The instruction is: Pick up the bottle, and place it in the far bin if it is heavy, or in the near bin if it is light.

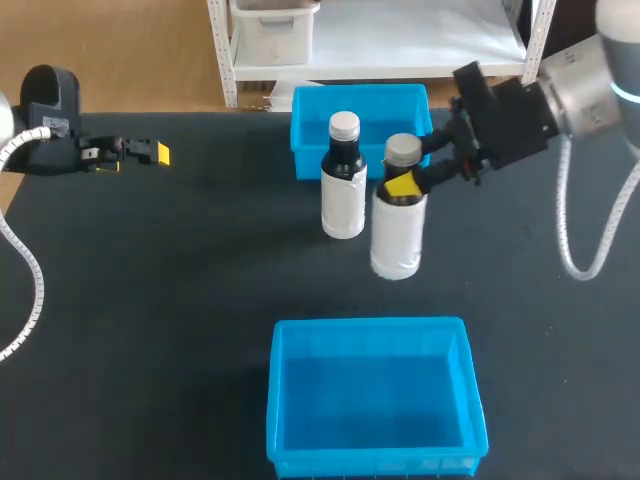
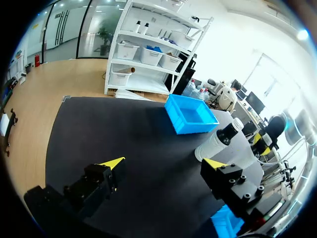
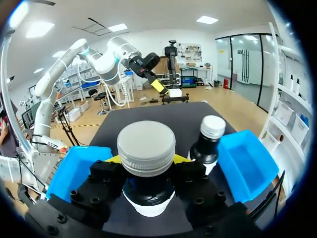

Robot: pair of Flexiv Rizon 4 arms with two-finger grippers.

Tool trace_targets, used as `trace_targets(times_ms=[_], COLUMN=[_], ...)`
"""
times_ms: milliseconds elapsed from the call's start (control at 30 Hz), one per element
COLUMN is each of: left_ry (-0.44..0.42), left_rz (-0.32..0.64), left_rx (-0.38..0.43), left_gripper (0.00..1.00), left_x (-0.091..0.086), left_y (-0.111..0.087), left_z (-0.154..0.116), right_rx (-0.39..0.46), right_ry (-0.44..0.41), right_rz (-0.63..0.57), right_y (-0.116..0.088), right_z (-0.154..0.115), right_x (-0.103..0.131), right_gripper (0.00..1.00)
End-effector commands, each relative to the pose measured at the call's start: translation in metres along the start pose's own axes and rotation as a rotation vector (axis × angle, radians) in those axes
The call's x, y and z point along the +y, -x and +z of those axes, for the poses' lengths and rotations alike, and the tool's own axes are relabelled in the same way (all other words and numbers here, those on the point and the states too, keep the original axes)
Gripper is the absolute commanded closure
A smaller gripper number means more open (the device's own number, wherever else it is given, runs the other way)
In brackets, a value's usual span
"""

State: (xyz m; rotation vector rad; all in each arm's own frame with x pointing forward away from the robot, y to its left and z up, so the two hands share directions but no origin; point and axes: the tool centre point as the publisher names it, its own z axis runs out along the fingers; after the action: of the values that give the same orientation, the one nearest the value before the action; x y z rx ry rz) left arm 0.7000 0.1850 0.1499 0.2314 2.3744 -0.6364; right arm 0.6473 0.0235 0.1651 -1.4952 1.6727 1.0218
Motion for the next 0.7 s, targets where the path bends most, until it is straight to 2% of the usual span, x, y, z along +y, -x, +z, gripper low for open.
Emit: trace_targets(times_ms=[33, 700], left_ry=[0.000, 0.000], left_rz=[0.000, 0.000], left_rx=[0.000, 0.000], left_gripper=[0.00, 0.00], left_x=[0.000, 0.000], left_y=[0.000, 0.000], left_z=[0.000, 0.000], right_rx=[0.022, 0.044], right_ry=[-0.044, -0.123], right_rz=[0.006, 0.072], right_y=[0.000, -0.029], right_z=[-0.023, -0.103], right_x=[0.006, -0.003], right_gripper=[1.00, 1.00])
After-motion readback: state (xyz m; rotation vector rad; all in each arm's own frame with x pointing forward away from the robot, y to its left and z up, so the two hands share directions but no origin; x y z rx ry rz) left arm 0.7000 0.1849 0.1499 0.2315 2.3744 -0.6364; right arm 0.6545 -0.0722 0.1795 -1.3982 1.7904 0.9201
